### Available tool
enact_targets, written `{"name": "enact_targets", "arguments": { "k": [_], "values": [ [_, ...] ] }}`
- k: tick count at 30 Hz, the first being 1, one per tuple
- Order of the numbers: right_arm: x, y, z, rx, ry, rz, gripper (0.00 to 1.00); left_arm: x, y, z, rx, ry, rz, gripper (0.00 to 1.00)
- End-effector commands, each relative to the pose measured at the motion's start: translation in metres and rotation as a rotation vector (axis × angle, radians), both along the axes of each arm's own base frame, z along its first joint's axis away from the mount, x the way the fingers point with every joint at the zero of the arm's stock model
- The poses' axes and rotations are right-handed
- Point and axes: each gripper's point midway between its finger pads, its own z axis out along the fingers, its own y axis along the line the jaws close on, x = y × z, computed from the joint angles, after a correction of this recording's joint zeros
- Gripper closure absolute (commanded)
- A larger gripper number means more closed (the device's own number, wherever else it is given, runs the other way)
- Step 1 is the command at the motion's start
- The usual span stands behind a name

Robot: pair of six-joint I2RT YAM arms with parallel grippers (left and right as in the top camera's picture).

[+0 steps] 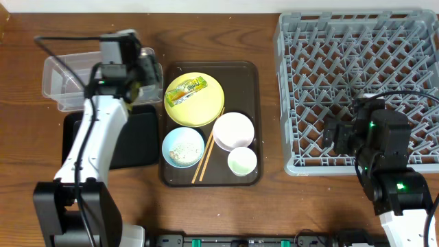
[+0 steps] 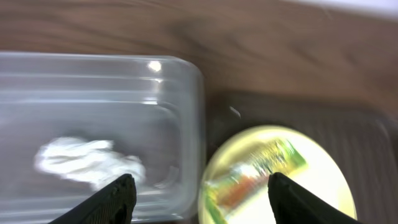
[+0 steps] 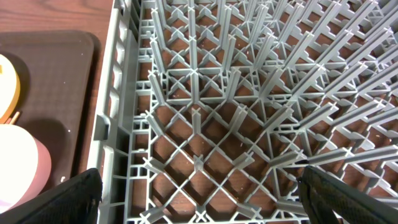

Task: Sort waste into correct bins and load items into the dishwasher rack

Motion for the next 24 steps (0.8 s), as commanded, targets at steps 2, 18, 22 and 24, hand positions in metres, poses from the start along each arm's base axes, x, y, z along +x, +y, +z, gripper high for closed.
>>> {"name": "enact_targets", "arguments": {
  "k": [2,18,22,24],
  "values": [
    [0.002,0.002,0.012,-0.004,-0.029,0.015,0.01,-0.016,-0.058,-0.008,0.2,0.014,-0.43,0.23],
    [0.001,0.002,0.011,-0.004,-0.025,0.015,0.01,-0.012,-0.088,-0.114,0.369,0.188,-0.663,0.18],
    [0.0,0.002,0.01,-0.005,-0.022,0.015,0.01,-0.002,-0.077,-0.124,0.431,0.191,-0.619,0.18],
    [0.0,0.002,0.01,-0.005,-0.018,0.015,0.01,0.0,-0.076,-0.129,0.44,0.193,-0.612,0.17]
  ]
}}
